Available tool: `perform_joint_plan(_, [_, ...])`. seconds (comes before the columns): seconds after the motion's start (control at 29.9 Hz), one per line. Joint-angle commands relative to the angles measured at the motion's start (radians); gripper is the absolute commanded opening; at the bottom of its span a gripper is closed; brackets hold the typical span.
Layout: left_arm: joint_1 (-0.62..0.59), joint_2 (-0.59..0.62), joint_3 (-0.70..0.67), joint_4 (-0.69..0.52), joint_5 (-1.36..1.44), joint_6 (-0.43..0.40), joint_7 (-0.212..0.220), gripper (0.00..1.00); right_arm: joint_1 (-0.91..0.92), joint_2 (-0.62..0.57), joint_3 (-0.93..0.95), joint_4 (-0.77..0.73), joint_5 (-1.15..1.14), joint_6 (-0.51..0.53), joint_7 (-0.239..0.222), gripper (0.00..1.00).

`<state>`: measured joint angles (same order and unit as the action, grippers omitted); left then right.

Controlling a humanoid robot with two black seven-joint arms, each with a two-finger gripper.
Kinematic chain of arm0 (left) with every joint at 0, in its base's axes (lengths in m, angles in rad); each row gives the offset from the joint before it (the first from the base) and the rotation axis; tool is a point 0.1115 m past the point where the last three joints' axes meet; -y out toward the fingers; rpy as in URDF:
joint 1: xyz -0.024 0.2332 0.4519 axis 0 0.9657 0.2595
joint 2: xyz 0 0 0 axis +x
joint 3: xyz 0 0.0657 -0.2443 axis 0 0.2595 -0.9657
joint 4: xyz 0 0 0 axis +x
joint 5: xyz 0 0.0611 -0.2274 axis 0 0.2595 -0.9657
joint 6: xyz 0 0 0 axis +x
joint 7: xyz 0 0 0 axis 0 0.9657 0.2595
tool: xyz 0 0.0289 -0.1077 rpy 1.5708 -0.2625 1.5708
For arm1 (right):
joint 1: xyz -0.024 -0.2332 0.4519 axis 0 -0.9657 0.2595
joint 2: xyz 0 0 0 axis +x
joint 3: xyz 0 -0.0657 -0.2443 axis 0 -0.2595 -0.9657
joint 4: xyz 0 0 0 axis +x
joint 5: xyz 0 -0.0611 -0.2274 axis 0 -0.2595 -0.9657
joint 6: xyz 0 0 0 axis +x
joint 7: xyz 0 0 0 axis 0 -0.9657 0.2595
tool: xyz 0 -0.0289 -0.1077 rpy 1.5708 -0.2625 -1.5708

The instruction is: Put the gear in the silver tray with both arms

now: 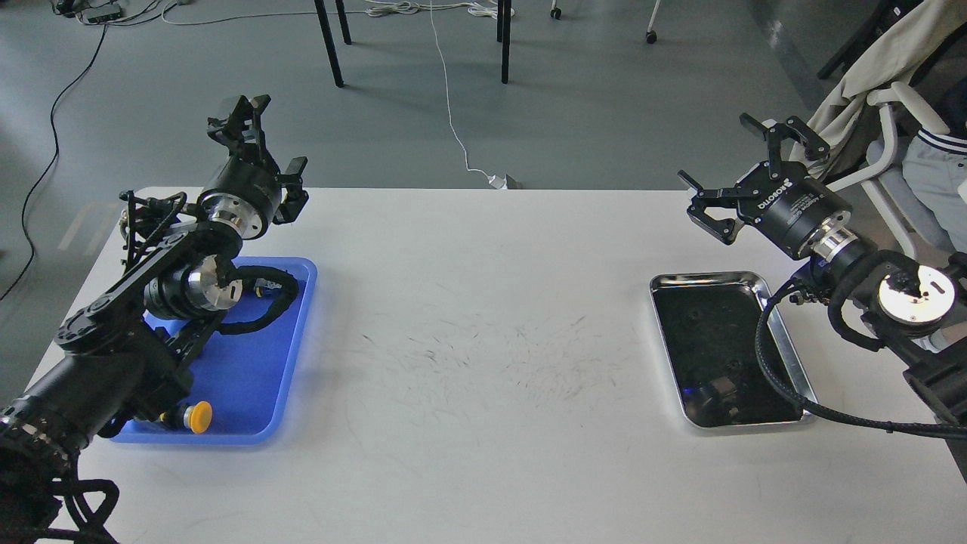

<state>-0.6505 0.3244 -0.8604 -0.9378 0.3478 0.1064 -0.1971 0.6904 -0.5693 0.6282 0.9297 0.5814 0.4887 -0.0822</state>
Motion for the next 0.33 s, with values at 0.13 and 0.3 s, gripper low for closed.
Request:
perform_joint_plan(0.13, [0.003,0.007,0.009,-0.006,0.0,0.009,-0.007,0.98,-0.055,0.0,0.088,0.003,0.0,0.0,0.056,0.99])
perform_joint_plan(0.3, [0.008,0.01,0.011,-0.004,0.0,0.009,-0.01,0.98,-0.072,0.006,0.102,-0.009,-0.002,0.0,0.061,0.99])
